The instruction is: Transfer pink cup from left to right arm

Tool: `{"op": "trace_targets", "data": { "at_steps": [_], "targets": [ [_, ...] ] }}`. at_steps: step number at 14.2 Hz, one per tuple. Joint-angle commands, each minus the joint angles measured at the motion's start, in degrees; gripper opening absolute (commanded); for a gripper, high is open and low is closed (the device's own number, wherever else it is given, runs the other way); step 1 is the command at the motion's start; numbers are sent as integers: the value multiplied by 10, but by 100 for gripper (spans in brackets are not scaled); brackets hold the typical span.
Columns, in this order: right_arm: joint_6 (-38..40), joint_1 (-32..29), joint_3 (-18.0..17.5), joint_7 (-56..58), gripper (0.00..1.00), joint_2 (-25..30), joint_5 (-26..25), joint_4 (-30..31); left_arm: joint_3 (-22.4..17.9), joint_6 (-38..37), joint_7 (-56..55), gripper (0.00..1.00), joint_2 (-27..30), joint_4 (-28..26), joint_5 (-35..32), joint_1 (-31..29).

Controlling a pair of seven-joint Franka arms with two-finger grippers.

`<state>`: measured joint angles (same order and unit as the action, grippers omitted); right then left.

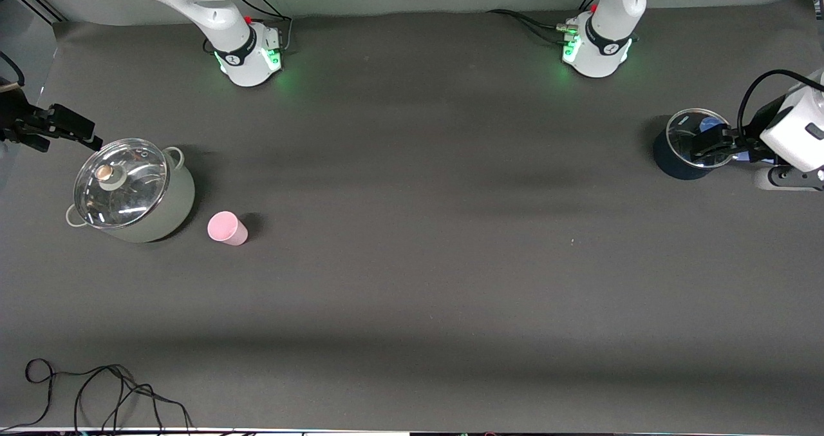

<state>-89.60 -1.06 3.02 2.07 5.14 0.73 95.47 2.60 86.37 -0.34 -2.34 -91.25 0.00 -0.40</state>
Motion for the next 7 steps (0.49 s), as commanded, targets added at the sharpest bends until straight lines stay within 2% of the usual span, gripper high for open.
{"op": "trace_targets", "data": {
  "at_steps": [1,7],
  "targets": [
    [-27,-9,-8,15,100,-11,-12,-9,1,9,6,100,8,-9,-6,1],
    [-44,-7,-9,16,100,-22,-25,-27,1,9,6,100,4,0,-9,1]
  ]
}}
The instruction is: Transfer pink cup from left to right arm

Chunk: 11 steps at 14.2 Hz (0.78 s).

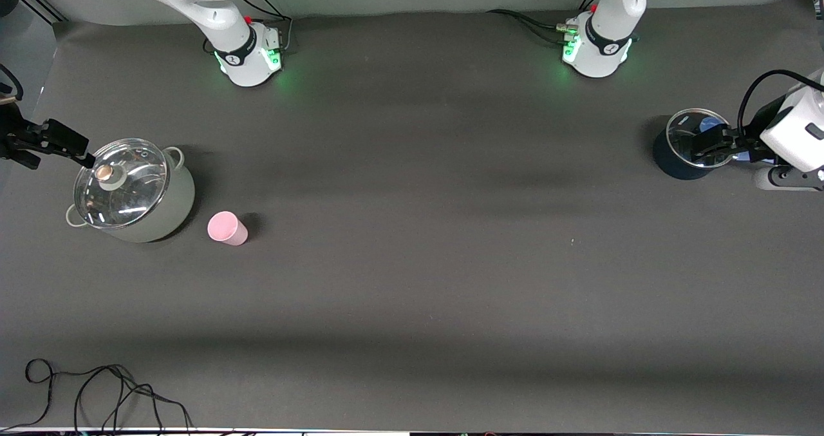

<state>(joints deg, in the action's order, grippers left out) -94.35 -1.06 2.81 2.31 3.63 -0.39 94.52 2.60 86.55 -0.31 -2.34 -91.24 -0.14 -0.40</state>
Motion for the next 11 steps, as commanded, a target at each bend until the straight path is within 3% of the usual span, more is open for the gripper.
{"op": "trace_targets", "data": {
  "at_steps": [1,11],
  "targets": [
    [3,-7,-10,14,100,-8,-14,-17,1,6,6,100,2,4,-7,1],
    [2,1,-24,10,100,-38,-29,-43,1,7,6,100,-3,5,-7,-2]
  ]
}}
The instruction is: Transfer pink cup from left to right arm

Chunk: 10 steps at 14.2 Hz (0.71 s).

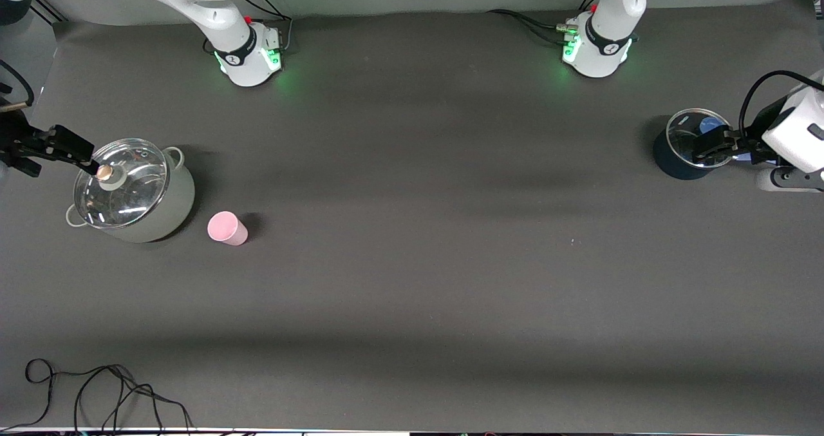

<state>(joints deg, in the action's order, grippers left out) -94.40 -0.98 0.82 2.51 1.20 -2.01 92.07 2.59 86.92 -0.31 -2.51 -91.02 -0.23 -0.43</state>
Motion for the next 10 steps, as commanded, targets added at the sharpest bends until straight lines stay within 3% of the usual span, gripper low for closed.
{"op": "trace_targets", "data": {
  "at_steps": [1,10],
  "targets": [
    [2,0,-4,8,100,-14,-12,-19,1,4,6,100,-1,3,-6,-2],
    [3,9,-4,8,100,-12,-12,-13,1,4,5,100,-4,3,-6,-2]
  ]
}}
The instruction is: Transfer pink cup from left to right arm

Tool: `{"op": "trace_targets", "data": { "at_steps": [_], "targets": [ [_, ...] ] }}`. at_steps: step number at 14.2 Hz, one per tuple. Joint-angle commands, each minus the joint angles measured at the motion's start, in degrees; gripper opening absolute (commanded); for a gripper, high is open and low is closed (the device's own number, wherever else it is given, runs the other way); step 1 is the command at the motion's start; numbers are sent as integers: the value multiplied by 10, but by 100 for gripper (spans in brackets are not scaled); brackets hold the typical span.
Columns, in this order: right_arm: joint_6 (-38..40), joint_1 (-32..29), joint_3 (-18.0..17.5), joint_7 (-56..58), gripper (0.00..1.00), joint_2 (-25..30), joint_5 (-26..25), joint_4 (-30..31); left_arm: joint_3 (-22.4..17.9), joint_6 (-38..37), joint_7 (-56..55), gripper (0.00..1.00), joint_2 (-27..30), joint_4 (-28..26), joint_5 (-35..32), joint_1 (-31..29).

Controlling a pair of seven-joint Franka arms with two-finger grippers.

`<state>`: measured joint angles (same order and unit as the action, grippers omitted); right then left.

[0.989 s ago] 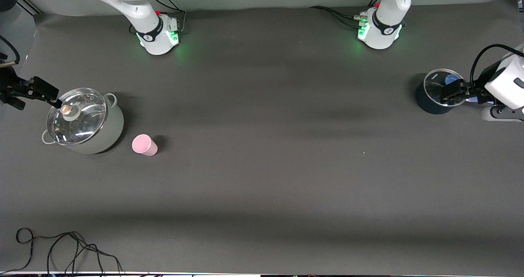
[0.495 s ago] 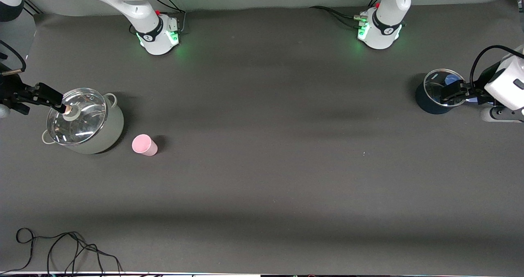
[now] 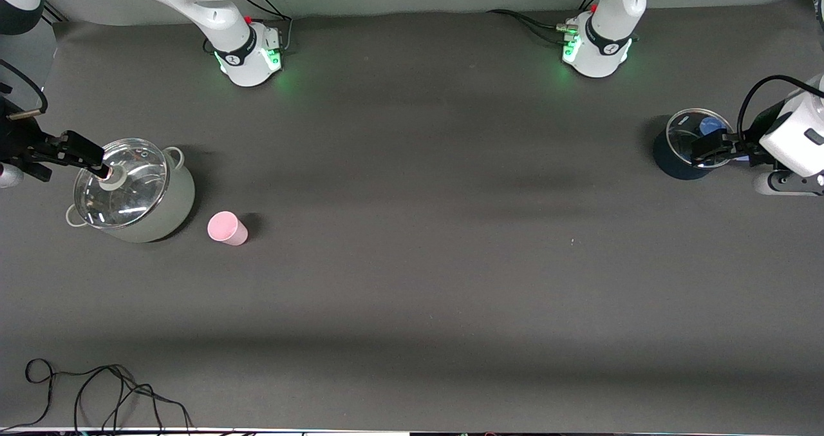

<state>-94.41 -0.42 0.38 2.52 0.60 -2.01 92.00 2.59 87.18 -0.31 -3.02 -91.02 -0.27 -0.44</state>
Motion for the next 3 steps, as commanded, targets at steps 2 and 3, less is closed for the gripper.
{"op": "trace_targets", "data": {
  "at_steps": [2,3],
  "targets": [
    [4,5,1,8,100,-5,-12,-11,1,2,5,100,1,3,-5,-2],
    [4,3,1,8,100,-5,-12,-11,1,3,5,100,1,3,-5,-2]
  ]
}}
